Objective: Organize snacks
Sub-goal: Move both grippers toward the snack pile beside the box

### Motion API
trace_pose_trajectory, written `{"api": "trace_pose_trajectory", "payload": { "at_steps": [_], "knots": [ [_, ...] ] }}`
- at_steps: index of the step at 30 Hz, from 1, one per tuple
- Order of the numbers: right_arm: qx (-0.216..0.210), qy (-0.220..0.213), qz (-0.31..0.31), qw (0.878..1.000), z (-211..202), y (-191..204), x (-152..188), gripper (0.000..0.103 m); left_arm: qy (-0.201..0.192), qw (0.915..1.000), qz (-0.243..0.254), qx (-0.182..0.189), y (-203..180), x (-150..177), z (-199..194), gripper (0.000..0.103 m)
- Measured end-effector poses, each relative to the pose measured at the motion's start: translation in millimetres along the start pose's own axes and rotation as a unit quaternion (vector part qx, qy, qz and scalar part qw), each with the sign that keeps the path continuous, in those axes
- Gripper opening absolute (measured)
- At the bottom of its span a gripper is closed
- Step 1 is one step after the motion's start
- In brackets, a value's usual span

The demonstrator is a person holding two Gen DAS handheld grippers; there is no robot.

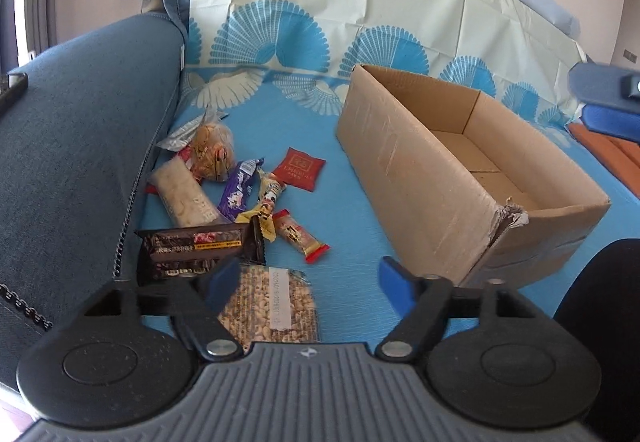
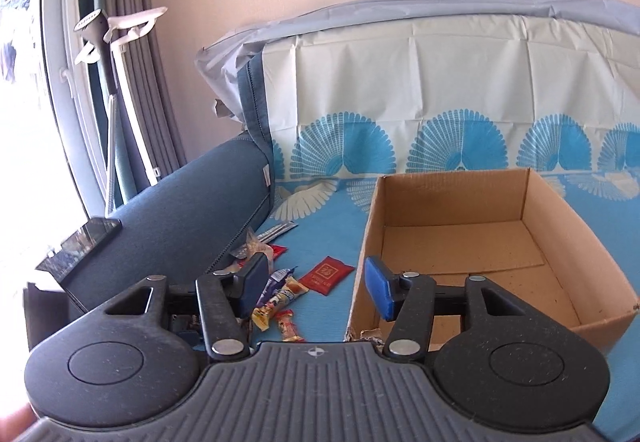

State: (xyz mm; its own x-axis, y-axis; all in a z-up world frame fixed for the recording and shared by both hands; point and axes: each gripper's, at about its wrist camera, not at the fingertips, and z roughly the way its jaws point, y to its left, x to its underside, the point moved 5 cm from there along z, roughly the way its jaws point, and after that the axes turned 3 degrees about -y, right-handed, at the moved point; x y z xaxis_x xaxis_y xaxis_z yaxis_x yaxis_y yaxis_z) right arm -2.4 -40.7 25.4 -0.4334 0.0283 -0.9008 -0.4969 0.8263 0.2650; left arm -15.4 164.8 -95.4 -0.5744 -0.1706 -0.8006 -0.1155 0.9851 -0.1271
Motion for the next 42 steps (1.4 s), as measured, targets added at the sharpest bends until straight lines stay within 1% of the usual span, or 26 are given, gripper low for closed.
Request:
{"api": "trace_pose_trajectory", "payload": {
  "at_steps": [3,7,9,13,15,18,20,22,23,24,25,26,27,28,29,31,32,34,35,37,39,41,42],
  "knots": [
    [-0.013,0.006,0.007,1.000,-1.5,9.1,-2.9,0.065,0.017,0.9997,-0.017,0.008,1.8,1.1,2.3,0.087],
    [-0.023,0.024,-0.029,0.999,9.4,26.2,12.9,0.068,0.046,0.9978,-0.047,0.003,10.9,3.2,10.3,0.091],
    [-0.025,0.032,-0.047,0.998,16.6,32.7,21.3,0.068,0.070,0.9953,-0.067,-0.004,16.8,5.1,18.1,0.091],
    [-0.037,0.041,-0.067,0.996,27.6,41.3,33.5,0.069,0.140,0.9846,-0.104,-0.010,27.9,14.0,40.9,0.091],
    [-0.039,0.046,-0.074,0.995,34.1,41.2,42.9,0.069,0.149,0.9833,-0.104,-0.012,28.9,14.0,44.2,0.098],
    [-0.034,0.072,-0.059,0.995,49.6,34.8,55.6,0.068,0.154,0.9833,-0.094,-0.026,27.9,15.0,45.3,0.098],
    [-0.041,0.069,-0.054,0.995,54.4,37.4,54.1,0.068,0.156,0.9831,-0.089,-0.035,28.2,15.0,44.7,0.097],
    [-0.048,0.067,-0.057,0.995,58.7,40.8,55.7,0.068,0.159,0.9820,-0.091,-0.047,30.7,15.5,46.0,0.094],
    [-0.050,0.073,-0.057,0.994,62.2,41.9,58.9,0.068,0.159,0.9811,-0.096,-0.056,32.8,15.8,46.1,0.089],
    [-0.052,0.079,-0.059,0.994,66.5,43.4,62.2,0.068,0.159,0.9800,-0.101,-0.064,35.5,16.5,45.7,0.080],
    [-0.054,0.083,-0.064,0.993,69.7,45.9,64.4,0.067,0.162,0.9785,-0.109,-0.066,38.6,17.4,45.6,0.075],
    [-0.057,0.084,-0.069,0.992,72.1,48.7,65.2,0.066,0.165,0.9766,-0.123,-0.063,42.6,18.8,45.0,0.062],
    [-0.060,0.084,-0.073,0.992,74.1,51.4,65.3,0.063,0.166,0.9742,-0.139,-0.062,47.3,20.1,44.2,0.044],
    [-0.063,0.084,-0.077,0.992,77.4,53.5,64.5,0.061,0.168,0.9714,-0.156,-0.062,52.4,21.7,45.0,0.037],
    [-0.064,0.086,-0.080,0.991,81.4,55.8,63.7,0.060,0.168,0.9687,-0.174,-0.058,57.7,22.9,44.8,0.032],
    [-0.061,0.094,-0.086,0.990,94.3,57.8,63.1,0.053,0.166,0.9634,-0.205,-0.049,67.4,24.6,42.7,0.031],
    [-0.057,0.100,-0.088,0.989,103.6,58.6,62.3,0.053,0.169,0.9606,-0.217,-0.044,70.3,25.3,43.9,0.031],
    [-0.048,0.117,-0.100,0.987,125.4,59.3,63.2,0.053,0.171,0.9575,-0.230,-0.031,75.3,25.9,44.8,0.031],
    [-0.041,0.124,-0.111,0.985,139.1,59.6,65.4,0.053,0.169,0.9569,-0.234,-0.028,77.2,26.0,43.8,0.031],
    [-0.025,0.140,-0.124,0.982,164.5,56.3,74.6,0.053,0.164,0.9567,-0.239,-0.024,80.6,26.9,40.5,0.034],
    [-0.003,0.169,-0.120,0.978,187.9,47.7,89.3,0.053,0.159,0.9562,-0.245,-0.021,82.8,27.4,38.6,0.042],
    [0.009,0.204,-0.104,0.973,207.1,39.3,103.0,0.053,0.157,0.9560,-0.247,-0.019,83.1,27.8,37.5,0.043],
    [0.013,0.210,-0.103,0.972,213.0,37.2,107.1,0.053,0.155,0.9561,-0.248,-0.021,83.6,27.9,37.0,0.045]
  ]
}}
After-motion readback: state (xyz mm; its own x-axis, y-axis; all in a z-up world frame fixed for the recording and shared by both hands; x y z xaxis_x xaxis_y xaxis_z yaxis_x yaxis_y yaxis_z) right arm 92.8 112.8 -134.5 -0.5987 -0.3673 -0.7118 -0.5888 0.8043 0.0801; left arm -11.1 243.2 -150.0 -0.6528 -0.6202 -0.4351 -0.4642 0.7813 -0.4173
